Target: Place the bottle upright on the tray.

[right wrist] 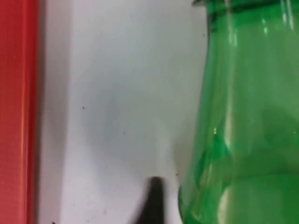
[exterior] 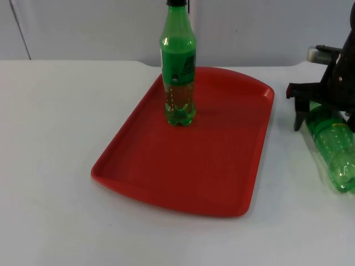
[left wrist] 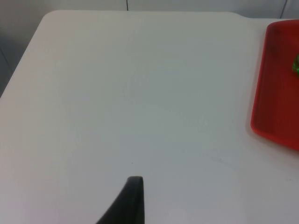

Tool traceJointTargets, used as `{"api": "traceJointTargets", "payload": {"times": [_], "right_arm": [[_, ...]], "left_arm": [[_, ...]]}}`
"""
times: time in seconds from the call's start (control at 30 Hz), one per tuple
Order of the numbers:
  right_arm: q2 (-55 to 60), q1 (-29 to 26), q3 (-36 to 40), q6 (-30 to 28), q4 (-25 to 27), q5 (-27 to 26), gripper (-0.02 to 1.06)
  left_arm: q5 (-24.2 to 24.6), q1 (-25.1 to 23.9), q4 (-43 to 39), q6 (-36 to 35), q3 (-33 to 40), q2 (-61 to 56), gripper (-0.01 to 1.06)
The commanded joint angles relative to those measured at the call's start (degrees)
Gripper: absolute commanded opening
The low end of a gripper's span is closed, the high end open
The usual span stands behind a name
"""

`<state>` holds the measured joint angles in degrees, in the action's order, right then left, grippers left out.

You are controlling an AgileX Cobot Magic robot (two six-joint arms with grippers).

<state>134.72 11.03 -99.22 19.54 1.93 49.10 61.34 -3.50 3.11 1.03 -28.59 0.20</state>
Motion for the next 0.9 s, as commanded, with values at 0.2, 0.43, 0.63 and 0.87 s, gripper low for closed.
{"api": "traceJointTargets", "payload": {"times": [0.2, 0.43, 0.63, 0.87], "right_arm": [[0.87, 0.09, 0.33, 0.11, -0.78, 0.39, 0.0], [-2.13, 0.09, 0.33, -4.13, -0.78, -0.2, 0.0], [-7.83, 0.09, 0.33, -7.6, -0.78, -1.73, 0.0], [-17.84, 0.2, 0.33, -12.2, -0.78, -3.82, 0.0]], "left_arm": [[0.15, 0.4, 0.46, 0.15, 0.27, -0.2, 1.05], [0.15, 0.4, 0.46, 0.15, 0.27, -0.2, 1.05], [0.15, 0.4, 0.46, 0.15, 0.27, -0.2, 1.05], [0.15, 0.4, 0.46, 0.15, 0.27, -0.2, 1.05]]}}
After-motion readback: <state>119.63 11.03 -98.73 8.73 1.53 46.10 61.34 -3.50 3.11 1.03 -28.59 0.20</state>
